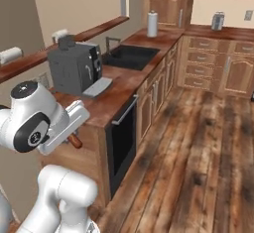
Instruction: Place the cold items (carrot and peach) from the fridge in one tupperware on the dining counter. Place the warm items (kebab skewer and hot dog) in the stove area in another tupperware.
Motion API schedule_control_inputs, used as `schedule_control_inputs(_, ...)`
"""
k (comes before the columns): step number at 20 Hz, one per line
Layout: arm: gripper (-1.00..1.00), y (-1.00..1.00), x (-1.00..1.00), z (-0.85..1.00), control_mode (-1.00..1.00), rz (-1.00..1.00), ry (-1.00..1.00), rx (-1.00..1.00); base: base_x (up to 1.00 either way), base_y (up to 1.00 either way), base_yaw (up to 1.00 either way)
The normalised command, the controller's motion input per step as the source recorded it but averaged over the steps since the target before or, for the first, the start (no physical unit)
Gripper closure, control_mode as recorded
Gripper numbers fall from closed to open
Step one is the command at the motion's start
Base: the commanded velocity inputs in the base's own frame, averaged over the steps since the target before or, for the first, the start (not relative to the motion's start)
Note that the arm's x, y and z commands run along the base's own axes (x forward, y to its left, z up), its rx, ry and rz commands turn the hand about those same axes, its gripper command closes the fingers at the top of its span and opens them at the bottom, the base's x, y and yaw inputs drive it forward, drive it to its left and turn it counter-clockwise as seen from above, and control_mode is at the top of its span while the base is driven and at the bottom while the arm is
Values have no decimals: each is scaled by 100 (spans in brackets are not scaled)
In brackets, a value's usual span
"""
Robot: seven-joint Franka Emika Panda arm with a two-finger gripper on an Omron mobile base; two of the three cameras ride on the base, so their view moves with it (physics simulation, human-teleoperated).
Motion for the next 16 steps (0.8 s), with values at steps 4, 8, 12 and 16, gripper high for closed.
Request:
schedule_control_inputs(4, 100, 0, 0, 0, 100, 0, 0, 0, -78, 40, 0)
schedule_control_inputs(8, 100, 0, 0, 0, 100, 0, 0, 0, -19, 91, -1)
schedule_control_inputs(12, 100, 0, 0, 0, 100, 0, 0, 0, -20, 100, 0)
schedule_control_inputs(16, 100, 0, 0, 0, 100, 0, 0, 0, -59, 80, -1)
